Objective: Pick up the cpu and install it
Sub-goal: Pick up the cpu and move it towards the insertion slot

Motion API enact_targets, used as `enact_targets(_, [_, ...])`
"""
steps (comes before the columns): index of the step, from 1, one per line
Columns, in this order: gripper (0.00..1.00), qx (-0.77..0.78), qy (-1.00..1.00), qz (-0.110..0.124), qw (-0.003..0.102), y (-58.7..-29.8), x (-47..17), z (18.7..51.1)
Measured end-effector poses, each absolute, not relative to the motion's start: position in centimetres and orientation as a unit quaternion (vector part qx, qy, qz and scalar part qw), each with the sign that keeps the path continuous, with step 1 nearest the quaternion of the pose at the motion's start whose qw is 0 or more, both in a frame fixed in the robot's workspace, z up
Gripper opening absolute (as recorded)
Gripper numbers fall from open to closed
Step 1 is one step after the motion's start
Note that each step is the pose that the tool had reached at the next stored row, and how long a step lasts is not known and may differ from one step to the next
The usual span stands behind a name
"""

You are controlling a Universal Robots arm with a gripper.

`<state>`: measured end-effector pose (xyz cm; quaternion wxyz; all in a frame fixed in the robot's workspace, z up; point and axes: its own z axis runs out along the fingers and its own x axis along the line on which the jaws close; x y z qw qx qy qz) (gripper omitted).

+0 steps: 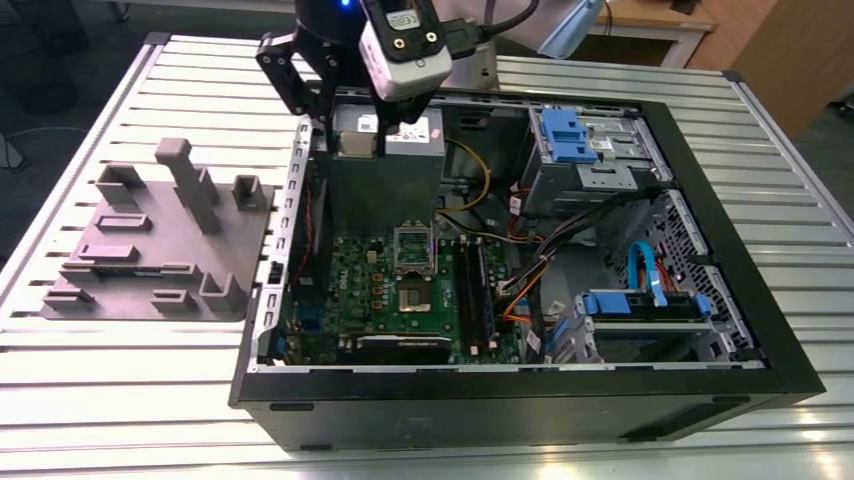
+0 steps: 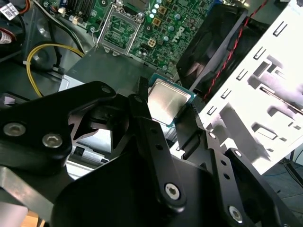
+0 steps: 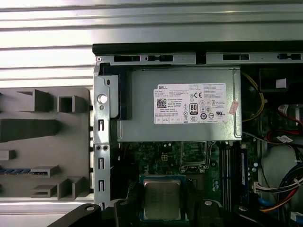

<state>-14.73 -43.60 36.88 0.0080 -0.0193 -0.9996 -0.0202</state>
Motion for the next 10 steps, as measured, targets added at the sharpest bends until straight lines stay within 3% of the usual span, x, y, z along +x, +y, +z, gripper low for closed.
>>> enact_targets(10, [0.47, -0.020, -1.000, -0.020, 0.008, -43.7, -13.4, 36.9])
